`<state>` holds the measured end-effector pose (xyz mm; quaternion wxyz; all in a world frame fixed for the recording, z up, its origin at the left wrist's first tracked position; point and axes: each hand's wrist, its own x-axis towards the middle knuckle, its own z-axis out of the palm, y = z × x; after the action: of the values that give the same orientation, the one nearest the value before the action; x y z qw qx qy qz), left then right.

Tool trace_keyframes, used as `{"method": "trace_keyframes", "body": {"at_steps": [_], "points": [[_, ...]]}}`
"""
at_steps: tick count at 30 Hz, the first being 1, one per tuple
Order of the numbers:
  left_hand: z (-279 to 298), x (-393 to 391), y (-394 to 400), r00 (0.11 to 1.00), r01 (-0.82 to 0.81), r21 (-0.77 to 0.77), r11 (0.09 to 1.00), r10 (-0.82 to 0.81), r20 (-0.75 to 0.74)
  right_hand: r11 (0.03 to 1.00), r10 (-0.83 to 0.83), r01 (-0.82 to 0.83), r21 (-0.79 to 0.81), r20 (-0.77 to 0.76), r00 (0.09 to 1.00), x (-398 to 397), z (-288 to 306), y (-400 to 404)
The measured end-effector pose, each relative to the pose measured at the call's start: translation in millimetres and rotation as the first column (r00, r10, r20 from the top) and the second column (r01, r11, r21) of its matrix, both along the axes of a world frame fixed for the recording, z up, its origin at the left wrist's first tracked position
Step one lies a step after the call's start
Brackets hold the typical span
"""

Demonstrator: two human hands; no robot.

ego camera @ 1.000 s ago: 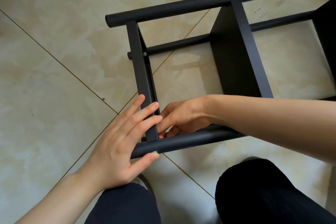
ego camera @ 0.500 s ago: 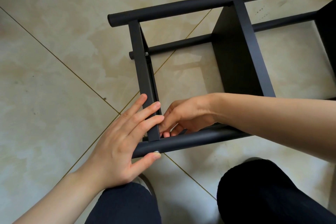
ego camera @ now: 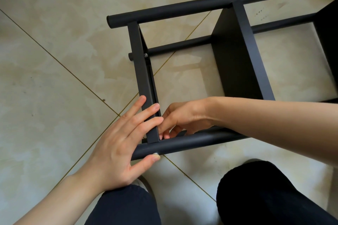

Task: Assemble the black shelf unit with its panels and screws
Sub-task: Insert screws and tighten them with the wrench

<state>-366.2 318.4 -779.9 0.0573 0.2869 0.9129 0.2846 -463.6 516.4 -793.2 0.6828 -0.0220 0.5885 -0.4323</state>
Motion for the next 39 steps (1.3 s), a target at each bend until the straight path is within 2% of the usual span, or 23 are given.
{"method": "trace_keyframes", "body": {"at_steps": [6,11,17,28,33,39], "points": [[0.6,0.6,0.1,1.0,-0.002,-0.01,1.0,0.002,0.004,0.999,-0.018,0.02,-0.029,0.074,0.997,-2.3,1.3,2.7],[0.6,0.2,0.1,1.0,0.005,-0.008,1.0,-0.005,-0.005,1.0,-0.018,0.018,-0.024,0.022,1.0,1.5,-2.5,-1.1],[-0.5,-0.3,-0.5,1.0,0.005,-0.01,1.0,-0.005,-0.003,0.998,-0.009,0.018,-0.062,0.132,0.991,-4.1,-1.3,5.6],[-0.7,-0.1,-0.2,1.0,0.008,-0.004,1.0,-0.008,-0.009,0.999,-0.01,0.013,-0.038,0.064,0.998,-1.9,-2.0,4.4],[0.1,0.1,0.3,1.0,-0.002,-0.003,1.0,0.002,0.002,0.997,-0.054,0.06,-0.058,0.107,0.993,0.2,-2.7,0.8],[-0.5,0.1,0.6,1.0,-0.004,-0.001,1.0,0.004,0.001,1.0,-0.015,0.015,-0.003,0.026,1.0,-0.1,-2.8,-0.3]]}}
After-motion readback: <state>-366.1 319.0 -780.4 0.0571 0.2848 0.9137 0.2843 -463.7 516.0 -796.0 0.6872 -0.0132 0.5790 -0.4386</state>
